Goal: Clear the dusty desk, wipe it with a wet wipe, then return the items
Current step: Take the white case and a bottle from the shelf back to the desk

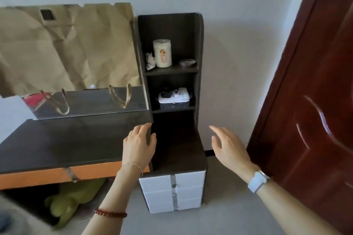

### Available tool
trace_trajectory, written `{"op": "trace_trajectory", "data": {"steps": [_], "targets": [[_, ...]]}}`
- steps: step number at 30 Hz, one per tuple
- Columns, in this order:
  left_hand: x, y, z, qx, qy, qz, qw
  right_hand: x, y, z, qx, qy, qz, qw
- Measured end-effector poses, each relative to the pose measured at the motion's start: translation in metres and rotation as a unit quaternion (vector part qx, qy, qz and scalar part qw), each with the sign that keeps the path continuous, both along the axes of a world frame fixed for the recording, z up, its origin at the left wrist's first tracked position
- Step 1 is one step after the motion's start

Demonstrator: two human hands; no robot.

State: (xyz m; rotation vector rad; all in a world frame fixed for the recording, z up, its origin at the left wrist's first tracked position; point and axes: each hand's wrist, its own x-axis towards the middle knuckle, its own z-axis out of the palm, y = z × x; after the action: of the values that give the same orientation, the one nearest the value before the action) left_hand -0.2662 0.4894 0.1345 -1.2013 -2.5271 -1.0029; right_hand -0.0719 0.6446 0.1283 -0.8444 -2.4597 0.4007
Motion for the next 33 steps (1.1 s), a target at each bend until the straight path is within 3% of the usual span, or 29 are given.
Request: {"op": "trace_trajectory", "data": {"steps": [7,12,19,22,27,33], "targets": [[-0.085,0.061,-0.023,0.020,-0.057,0.020,0.998,-0.114,0.080,-0.019,-0.059,0.002,0.016,0.998],[-0.146,0.159,-0.034,-0.007,-0.085,-0.017,0.996,-0.205,0.168,-0.047,-0.110,0.004,-0.017,0.994],[-0.195,0.273,-0.048,-0.096,-0.136,-0.081,0.983,-0.303,0.243,-0.076,-0.105,-0.133,-0.140,0.975],[-0.208,0.301,-0.057,-0.146,-0.138,-0.098,0.975,-0.322,0.255,-0.093,-0.106,-0.148,-0.165,0.969],[-0.222,0.336,-0.069,-0.205,-0.147,-0.124,0.960,-0.330,0.262,-0.100,-0.118,-0.129,-0.200,0.964],[-0.222,0.365,-0.083,-0.264,-0.126,-0.121,0.949,-0.288,0.239,-0.105,-0.161,0.027,-0.178,0.970]]}}
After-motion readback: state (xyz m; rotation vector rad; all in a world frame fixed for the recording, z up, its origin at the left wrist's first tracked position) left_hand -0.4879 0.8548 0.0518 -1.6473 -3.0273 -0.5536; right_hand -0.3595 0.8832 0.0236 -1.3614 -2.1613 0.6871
